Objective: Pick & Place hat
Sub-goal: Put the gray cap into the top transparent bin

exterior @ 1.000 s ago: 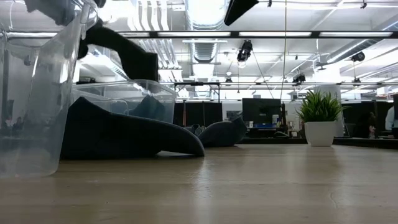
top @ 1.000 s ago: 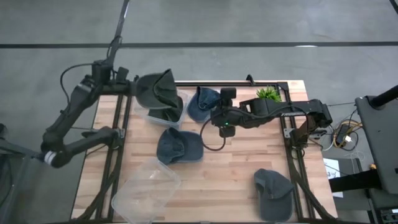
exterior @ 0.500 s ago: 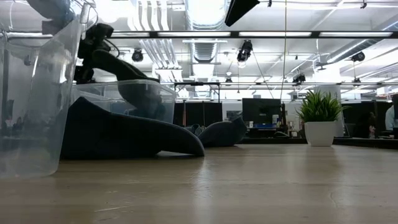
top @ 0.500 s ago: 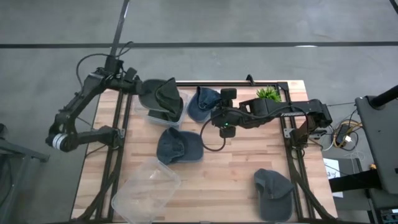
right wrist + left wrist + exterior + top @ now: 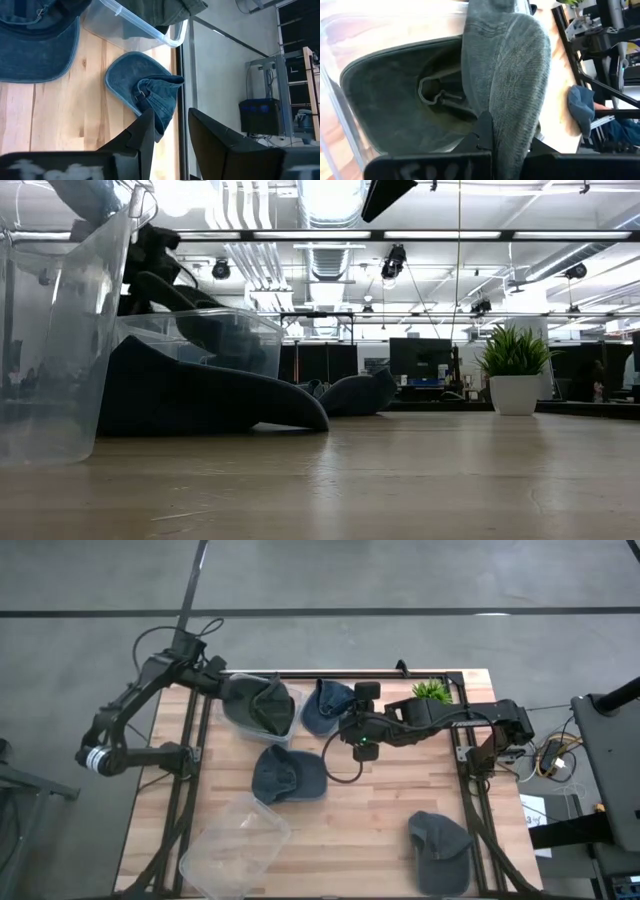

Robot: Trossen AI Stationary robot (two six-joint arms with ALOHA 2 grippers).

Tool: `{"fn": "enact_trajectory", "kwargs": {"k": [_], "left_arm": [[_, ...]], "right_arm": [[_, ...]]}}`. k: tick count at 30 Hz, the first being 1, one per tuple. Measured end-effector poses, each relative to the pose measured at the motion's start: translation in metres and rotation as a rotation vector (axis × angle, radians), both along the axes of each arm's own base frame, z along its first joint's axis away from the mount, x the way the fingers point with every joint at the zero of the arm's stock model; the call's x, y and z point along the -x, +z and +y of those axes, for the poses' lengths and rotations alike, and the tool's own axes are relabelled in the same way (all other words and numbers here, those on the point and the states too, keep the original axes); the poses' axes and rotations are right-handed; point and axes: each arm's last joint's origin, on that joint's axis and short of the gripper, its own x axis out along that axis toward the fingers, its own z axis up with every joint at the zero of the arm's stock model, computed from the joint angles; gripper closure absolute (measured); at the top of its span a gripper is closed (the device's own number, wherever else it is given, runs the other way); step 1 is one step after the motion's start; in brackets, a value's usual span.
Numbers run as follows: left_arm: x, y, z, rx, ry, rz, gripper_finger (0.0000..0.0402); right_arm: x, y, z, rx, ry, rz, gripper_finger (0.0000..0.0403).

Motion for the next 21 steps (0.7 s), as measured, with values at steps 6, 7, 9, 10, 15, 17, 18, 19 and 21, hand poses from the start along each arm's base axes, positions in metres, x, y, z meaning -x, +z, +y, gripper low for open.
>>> {"fn": "enact_trajectory", "kwargs": {"k": [6, 7, 9, 10, 15, 17, 18, 19, 21], "left_arm": [[-0.001, 0.007, -0.003, -0.049, -0.041, -0.080, 0.0397], [-0.001, 0.009, -0.001, -0.054, -0.042, -0.110, 0.0397], [-0.003, 0.014, 0.001, -0.075, -0.050, -0.171, 0.0397], [-0.004, 0.016, 0.002, -0.084, -0.047, -0.182, 0.0397], [-0.002, 0.004, 0.001, -0.009, -0.028, -0.090, 0.0397], [-0.001, -0.002, -0.001, 0.037, -0.043, -0.055, 0.0397], [-0.001, -0.005, 0.000, 0.050, -0.045, -0.029, 0.0397], [-0.001, -0.008, 0.001, 0.059, -0.041, -0.001, 0.0397], [-0.001, -0.011, 0.003, 0.055, -0.026, 0.050, 0.0397]], "right_arm": [[0.000, 0.000, -0.001, -0.001, -0.004, -0.002, 0.0287], [0.000, 0.000, -0.001, -0.001, -0.004, -0.002, 0.0287], [0.000, 0.000, -0.001, -0.001, -0.004, -0.002, 0.0288], [0.000, 0.000, -0.001, -0.001, -0.004, -0.002, 0.0289], [0.000, 0.000, -0.001, -0.010, -0.017, -0.013, 0.0294], [0.000, 0.000, -0.001, -0.012, -0.020, -0.015, 0.0294], [0.000, 0.000, -0.001, -0.012, -0.020, -0.015, 0.0293], [0.000, 0.000, -0.001, -0.012, -0.019, -0.015, 0.0293], [0.000, 0.000, -0.001, -0.011, -0.018, -0.014, 0.0292]]}}
